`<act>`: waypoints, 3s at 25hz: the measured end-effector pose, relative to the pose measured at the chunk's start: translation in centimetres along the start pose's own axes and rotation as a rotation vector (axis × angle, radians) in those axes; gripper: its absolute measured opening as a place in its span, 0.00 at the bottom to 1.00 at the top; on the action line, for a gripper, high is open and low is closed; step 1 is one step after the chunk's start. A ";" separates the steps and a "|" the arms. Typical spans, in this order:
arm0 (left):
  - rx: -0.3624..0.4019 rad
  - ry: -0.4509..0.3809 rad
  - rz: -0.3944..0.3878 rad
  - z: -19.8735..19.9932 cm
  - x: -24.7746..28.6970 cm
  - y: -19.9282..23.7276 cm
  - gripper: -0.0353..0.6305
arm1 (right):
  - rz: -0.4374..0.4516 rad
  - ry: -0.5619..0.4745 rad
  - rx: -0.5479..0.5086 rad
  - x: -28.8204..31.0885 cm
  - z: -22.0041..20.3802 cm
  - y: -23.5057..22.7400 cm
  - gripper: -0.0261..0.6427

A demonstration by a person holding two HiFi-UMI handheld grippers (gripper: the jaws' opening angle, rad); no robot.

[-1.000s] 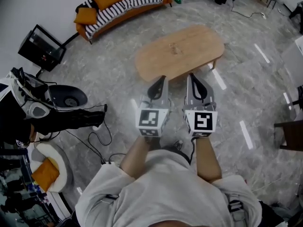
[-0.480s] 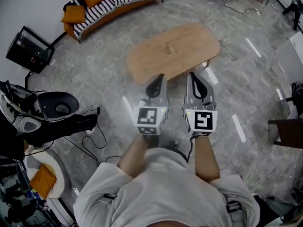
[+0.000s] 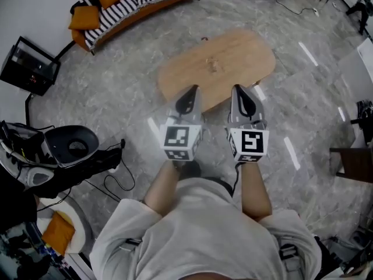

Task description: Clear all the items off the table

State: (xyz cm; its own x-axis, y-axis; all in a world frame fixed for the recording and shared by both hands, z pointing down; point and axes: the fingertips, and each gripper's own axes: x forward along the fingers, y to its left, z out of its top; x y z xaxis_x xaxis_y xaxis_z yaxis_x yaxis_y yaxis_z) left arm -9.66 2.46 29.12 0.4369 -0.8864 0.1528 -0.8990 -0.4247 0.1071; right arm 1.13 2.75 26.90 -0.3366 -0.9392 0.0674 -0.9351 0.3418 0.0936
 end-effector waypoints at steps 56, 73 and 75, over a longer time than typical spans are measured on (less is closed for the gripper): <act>-0.125 0.543 -0.083 -27.1 35.5 10.1 0.09 | 0.180 0.422 0.208 31.7 -32.5 -12.7 0.05; -0.358 0.824 0.043 -45.2 39.1 15.2 0.08 | 0.261 0.570 0.284 34.5 -48.8 -11.8 0.05; -0.367 0.839 0.030 -46.3 40.5 15.5 0.09 | 0.257 0.590 0.299 34.3 -49.8 -11.9 0.05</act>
State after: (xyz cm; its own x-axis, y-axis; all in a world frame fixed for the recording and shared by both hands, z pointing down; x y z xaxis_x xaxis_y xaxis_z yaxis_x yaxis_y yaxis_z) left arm -4.56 -31.47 82.46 0.4212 -0.4103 0.8088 -0.9070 -0.1910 0.3754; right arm 6.22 -31.98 77.53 -0.5135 -0.6271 0.5857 -0.8530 0.4473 -0.2689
